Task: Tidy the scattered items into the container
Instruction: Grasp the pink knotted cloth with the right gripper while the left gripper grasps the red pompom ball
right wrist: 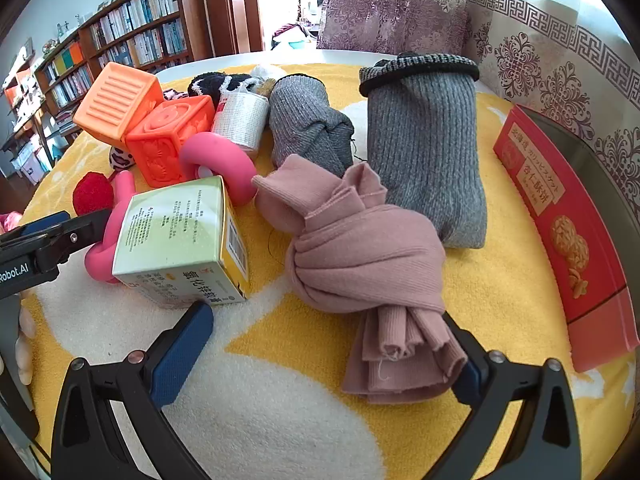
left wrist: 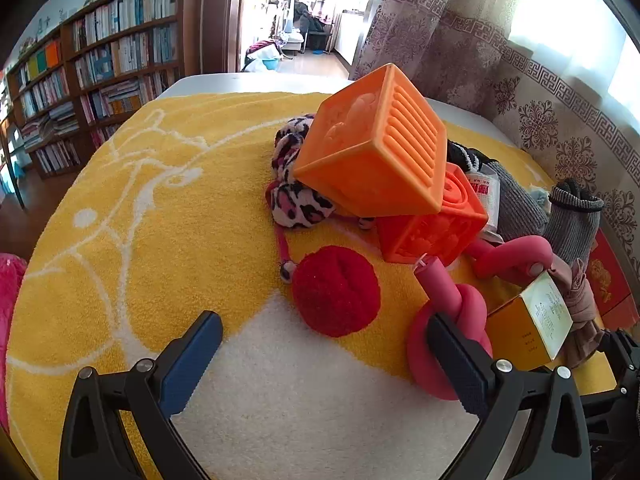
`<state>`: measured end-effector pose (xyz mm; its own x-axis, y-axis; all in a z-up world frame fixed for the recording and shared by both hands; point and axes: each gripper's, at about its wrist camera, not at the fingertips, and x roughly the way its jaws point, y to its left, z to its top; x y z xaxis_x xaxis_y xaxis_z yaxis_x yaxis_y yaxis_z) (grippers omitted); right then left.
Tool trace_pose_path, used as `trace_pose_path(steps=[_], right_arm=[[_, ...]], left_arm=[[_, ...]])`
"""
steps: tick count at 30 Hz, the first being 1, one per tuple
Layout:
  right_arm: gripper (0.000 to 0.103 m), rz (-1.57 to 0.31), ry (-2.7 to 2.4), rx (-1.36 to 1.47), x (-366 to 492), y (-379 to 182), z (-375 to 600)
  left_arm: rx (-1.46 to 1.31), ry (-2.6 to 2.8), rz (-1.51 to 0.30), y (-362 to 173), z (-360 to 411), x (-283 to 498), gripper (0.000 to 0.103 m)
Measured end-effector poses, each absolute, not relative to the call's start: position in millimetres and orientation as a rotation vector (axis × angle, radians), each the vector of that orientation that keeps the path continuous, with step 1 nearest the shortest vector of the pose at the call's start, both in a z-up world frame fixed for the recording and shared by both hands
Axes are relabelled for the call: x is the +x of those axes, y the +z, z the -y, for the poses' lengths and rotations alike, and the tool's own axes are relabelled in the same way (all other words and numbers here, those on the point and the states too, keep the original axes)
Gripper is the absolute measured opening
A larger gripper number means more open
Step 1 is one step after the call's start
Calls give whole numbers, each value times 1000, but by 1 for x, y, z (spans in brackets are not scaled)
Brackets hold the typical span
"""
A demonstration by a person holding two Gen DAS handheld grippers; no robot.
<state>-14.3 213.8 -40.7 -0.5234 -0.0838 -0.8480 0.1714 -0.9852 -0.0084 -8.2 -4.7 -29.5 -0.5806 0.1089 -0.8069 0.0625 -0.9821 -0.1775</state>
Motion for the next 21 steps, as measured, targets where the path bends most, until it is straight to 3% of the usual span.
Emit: trace_pose_path(steps=[14, 21], right_arm=[[103, -147, -2551, 1432, -21, -39, -214], [103, 33, -2522, 1348, -19, -27, -244]], left_arm=[[-1368, 2722, 412, -31, 19, -7, 103], [-1315, 2744, 433, -26, 21, -1, 103]])
